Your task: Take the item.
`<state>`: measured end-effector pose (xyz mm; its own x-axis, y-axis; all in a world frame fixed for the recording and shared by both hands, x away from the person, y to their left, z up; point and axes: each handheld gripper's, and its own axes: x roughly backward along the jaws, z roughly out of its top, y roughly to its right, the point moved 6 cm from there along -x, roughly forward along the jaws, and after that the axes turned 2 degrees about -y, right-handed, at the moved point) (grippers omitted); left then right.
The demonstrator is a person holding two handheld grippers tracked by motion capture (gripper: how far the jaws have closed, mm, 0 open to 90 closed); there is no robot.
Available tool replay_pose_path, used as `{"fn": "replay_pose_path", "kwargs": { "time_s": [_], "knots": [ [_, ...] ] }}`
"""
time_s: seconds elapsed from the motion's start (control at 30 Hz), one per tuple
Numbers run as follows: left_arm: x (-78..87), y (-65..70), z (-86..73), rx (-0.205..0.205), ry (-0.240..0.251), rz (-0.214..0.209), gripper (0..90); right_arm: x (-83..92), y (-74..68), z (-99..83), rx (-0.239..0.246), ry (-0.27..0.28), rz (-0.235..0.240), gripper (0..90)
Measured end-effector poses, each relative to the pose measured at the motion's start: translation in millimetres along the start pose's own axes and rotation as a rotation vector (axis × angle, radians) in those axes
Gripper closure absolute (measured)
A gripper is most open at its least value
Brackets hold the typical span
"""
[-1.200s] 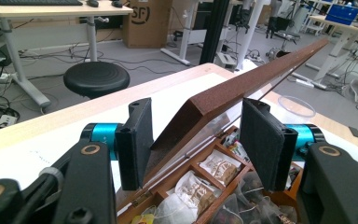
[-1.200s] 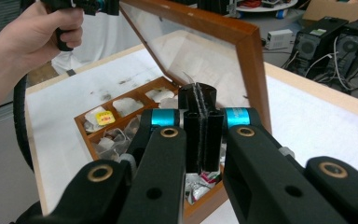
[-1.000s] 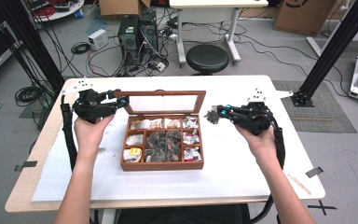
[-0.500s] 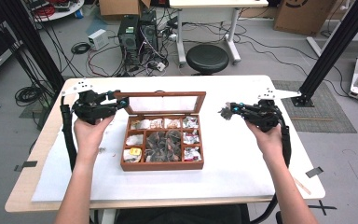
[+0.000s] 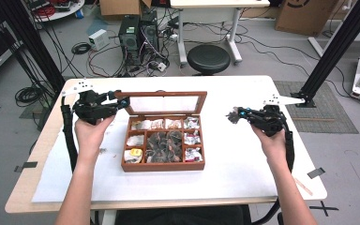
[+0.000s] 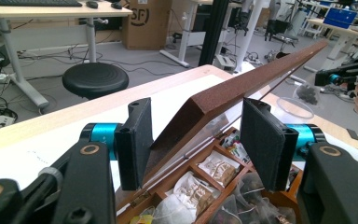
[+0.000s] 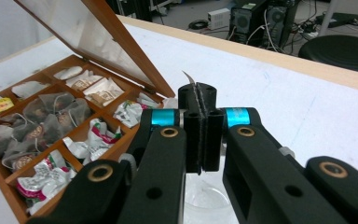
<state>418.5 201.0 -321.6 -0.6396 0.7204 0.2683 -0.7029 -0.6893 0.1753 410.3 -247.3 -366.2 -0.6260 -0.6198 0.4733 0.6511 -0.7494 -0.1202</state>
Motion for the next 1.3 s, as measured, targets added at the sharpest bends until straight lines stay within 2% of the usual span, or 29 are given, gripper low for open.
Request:
{"fn": "replay_pose_path", "kwargs": {
  "time_s": [0.37, 1.07, 1.3],
  "knots": [
    [-0.4, -0.2, 0.5, 0.0, 0.001, 0.003, 44.4, -0.8, 7.2, -6.6, -0.006, -0.003, -0.034, 90.0],
    [-0.5, -0.4, 0.5, 0.002, 0.001, 0.002, 44.4, -13.4, 14.2, -20.8, -0.023, -0.059, -0.052, 90.0],
    [-0.5, -0.3, 0.5, 0.002, 0.001, 0.001, 44.3, -15.4, 14.1, -23.1, -0.029, -0.069, -0.045, 88.2]
  ]
}}
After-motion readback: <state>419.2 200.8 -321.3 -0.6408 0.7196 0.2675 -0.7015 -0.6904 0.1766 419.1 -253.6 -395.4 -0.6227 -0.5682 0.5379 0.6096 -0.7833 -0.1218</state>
